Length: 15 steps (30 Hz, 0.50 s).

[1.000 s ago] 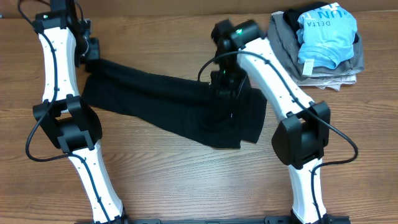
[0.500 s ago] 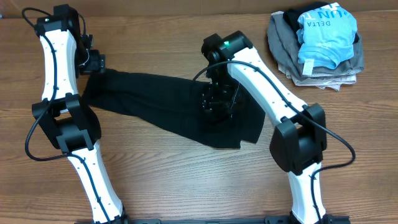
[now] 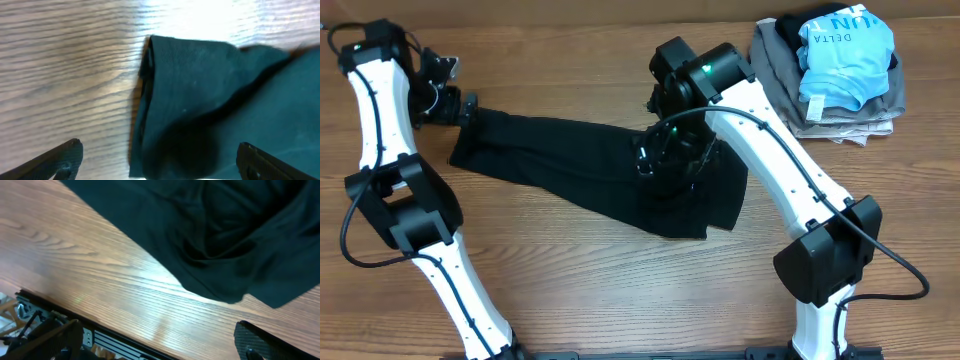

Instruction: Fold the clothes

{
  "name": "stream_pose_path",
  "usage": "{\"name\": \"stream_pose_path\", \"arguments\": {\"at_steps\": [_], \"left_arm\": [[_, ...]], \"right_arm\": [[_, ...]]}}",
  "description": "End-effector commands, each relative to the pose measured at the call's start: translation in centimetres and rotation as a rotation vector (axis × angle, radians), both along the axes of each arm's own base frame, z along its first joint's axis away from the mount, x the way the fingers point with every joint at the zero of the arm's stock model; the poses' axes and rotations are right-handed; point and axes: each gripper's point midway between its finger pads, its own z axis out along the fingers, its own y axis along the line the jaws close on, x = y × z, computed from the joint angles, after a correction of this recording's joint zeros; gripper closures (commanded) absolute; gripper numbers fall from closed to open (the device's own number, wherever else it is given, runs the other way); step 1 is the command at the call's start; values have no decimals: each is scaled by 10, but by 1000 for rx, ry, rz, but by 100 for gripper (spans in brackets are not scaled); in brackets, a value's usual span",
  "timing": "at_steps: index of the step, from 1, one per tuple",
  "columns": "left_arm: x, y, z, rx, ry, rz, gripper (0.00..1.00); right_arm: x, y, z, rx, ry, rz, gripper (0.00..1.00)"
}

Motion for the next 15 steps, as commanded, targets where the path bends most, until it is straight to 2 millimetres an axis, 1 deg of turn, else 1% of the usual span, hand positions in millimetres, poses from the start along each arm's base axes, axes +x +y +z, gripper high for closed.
{"name": "stream_pose_path", "arguments": {"at_steps": [1,2,3,6,12,15], "left_arm": [[4,-19,3,-61,-62,-135,0],[4,-21,-1,-70,-66,-146,0],[4,-26,-10,-82,-63,-153,2],[0,-28,-24,-83,-44,-155,4],[-17,-31,-46,-102,20,-148,9],[-26,-29,-57,-92,62,-130,14]], "right_arm": [[-6,12,7,30,-17,30,0],[-6,13,7,31,-18,30,0],[-7,13,7,31,-16,29,0],[-7,13,7,31,-16,29,0],[-6,13,7,30,-18,29,0],[-5,12,7,25,-24,29,0]]}}
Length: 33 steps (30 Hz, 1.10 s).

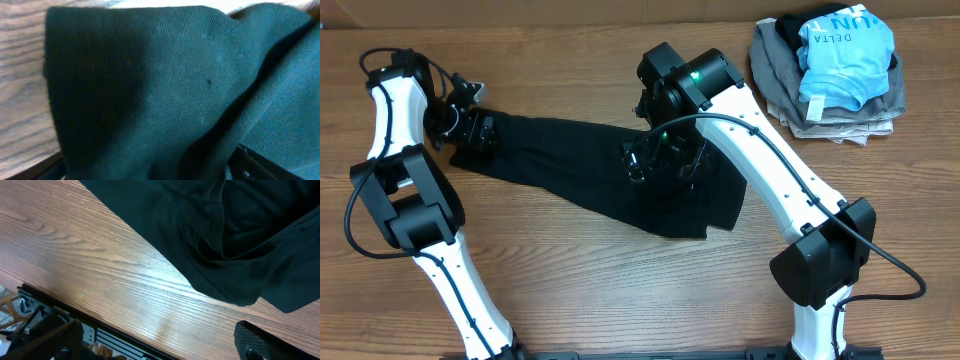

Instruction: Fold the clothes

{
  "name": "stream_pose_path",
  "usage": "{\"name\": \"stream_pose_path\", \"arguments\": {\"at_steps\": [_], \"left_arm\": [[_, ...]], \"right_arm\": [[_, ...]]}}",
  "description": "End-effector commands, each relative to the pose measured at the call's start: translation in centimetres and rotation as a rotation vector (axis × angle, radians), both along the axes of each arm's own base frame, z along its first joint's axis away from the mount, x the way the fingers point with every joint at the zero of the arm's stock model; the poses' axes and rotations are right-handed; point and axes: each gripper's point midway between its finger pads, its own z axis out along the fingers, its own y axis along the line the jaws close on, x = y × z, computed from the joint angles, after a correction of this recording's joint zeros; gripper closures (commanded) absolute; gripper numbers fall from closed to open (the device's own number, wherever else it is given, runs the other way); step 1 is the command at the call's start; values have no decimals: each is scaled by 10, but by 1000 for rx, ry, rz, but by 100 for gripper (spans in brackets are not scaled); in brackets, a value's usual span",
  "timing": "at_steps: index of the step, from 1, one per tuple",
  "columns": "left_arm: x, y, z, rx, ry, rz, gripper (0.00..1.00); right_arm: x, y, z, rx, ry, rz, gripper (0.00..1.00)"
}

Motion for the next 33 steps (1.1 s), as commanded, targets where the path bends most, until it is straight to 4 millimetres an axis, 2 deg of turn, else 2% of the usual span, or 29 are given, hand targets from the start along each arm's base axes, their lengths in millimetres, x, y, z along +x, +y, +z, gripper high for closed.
{"name": "stream_pose_path", "arguments": {"at_steps": [1,2,3,4,6,7,10,13,20,22,25,33], "left_arm": [[-11,0,-1,10,28,4,18],[-15,1,-5,17,46,19,25],[-18,1,-7,23,62,34,36],[-21,2,-9,28,78,55,52],[-23,6,-11,48,105,115,93],[-25,10,-12,68,118,149,96],[-31,25,-8,154,167,257,96],[-37,36,6,197,197,321,96],[-42,43,57,176,193,377,96],[-39,35,71,133,168,374,96],[-30,10,88,42,121,335,96],[-30,-67,89,3,167,144,96]], "right_arm": [[2,0,6,11,-21,-2,0],[2,0,6,11,-21,-2,0],[2,0,6,12,-23,-2,0],[3,0,6,13,-26,-2,0],[6,0,6,13,-37,-6,0],[7,0,6,15,-41,-6,0],[12,1,6,23,-55,-11,1],[17,0,7,31,-66,-20,1],[29,-13,7,34,-75,-62,1],[34,-17,7,37,-81,-77,1],[43,-25,7,42,-91,-103,1],[69,-52,9,54,-129,-164,1]]}}
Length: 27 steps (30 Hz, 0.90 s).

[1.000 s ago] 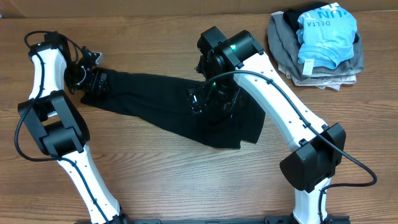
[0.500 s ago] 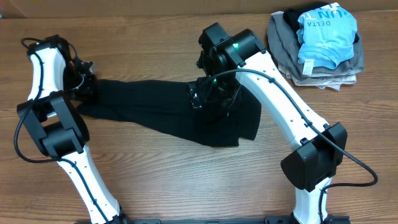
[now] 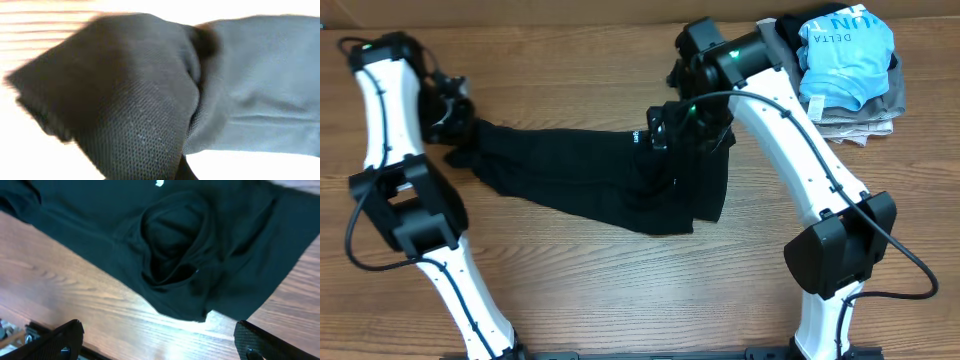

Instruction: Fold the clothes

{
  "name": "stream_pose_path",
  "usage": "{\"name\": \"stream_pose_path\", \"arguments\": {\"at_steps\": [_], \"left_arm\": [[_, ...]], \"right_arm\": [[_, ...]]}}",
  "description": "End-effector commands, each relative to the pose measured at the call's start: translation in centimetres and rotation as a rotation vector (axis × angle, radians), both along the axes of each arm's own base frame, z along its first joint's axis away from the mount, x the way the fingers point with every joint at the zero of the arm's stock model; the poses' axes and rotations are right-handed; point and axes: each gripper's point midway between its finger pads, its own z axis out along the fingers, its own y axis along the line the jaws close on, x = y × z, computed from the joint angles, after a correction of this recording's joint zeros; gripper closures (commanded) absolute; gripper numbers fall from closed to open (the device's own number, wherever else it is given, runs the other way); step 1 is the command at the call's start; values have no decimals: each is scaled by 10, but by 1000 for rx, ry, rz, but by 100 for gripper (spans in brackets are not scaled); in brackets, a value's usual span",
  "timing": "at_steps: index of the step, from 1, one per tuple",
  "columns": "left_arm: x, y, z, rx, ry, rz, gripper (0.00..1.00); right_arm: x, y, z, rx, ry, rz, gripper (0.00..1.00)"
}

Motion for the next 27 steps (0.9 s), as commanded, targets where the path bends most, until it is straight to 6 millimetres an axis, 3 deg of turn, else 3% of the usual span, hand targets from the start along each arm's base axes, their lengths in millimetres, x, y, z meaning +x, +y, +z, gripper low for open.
{"name": "stream_pose_path", "arguments": {"at_steps": [1,8,15,16,18,21,22,27], "left_arm": [[5,-58,21,-48,-32,-135,96],[-5,-138,21,-44,17,-324,96],[-22,-191,6,1,62,-478,94],[-25,-198,4,1,70,-496,83],[-30,-208,0,12,79,-528,49],[-30,-209,-2,77,77,-560,6],[-28,-207,-3,109,73,-550,0],[-21,-210,11,113,42,-491,0]], "right_arm": [[13,-17,7,10,-37,-30,1],[32,-49,7,13,-56,-95,0],[38,-63,7,11,-63,-116,0],[39,-63,7,11,-64,-117,0],[39,-64,8,11,-66,-118,0],[40,-64,8,12,-68,-119,0],[40,-64,8,12,-68,-119,0],[42,-63,8,15,-75,-124,0]]}}
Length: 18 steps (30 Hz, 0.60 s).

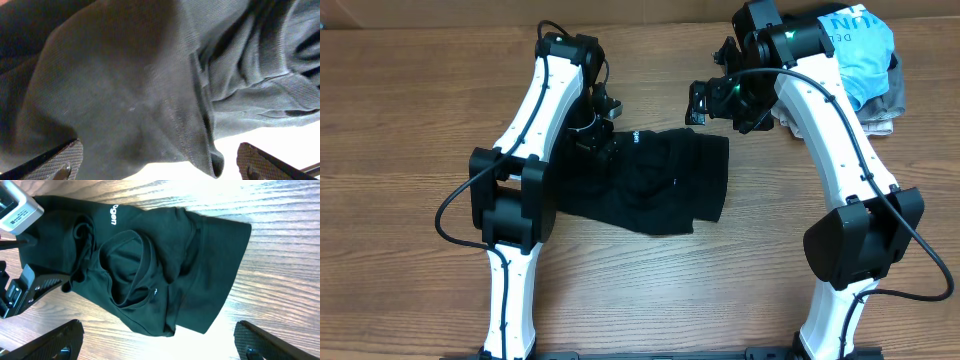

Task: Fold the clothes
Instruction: 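Release the folded shirt and lift both grippers away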

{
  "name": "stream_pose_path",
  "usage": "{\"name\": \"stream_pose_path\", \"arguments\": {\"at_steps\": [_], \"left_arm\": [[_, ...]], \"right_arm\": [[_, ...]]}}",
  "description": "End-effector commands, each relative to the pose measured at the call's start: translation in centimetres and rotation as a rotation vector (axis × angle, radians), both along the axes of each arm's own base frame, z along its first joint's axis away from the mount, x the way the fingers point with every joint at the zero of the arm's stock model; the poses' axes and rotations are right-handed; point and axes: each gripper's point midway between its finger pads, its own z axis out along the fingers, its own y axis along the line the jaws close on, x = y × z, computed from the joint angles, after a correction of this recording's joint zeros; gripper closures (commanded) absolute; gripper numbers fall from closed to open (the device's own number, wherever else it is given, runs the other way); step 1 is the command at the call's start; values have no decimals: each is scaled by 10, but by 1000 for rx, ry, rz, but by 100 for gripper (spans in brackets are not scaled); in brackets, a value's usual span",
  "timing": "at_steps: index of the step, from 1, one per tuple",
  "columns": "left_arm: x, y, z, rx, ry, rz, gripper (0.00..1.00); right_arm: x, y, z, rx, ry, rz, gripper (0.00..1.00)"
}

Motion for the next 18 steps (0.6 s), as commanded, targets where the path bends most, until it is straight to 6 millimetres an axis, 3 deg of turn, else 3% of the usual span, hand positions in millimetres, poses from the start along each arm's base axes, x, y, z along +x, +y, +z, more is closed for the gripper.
{"name": "stream_pose_path", "arguments": {"at_steps": [1,9,18], "left_arm": [[15,5,30,15,-93,59,0],[54,-3,102,-46,-326,158,0],[65,11,173,-101,-521,213,0]], "right_arm": [[4,0,7,9,-34,-4,0],[6,1,8,22,-25,-53,0],[-4,-2,9,11,6,-49,0]]}}
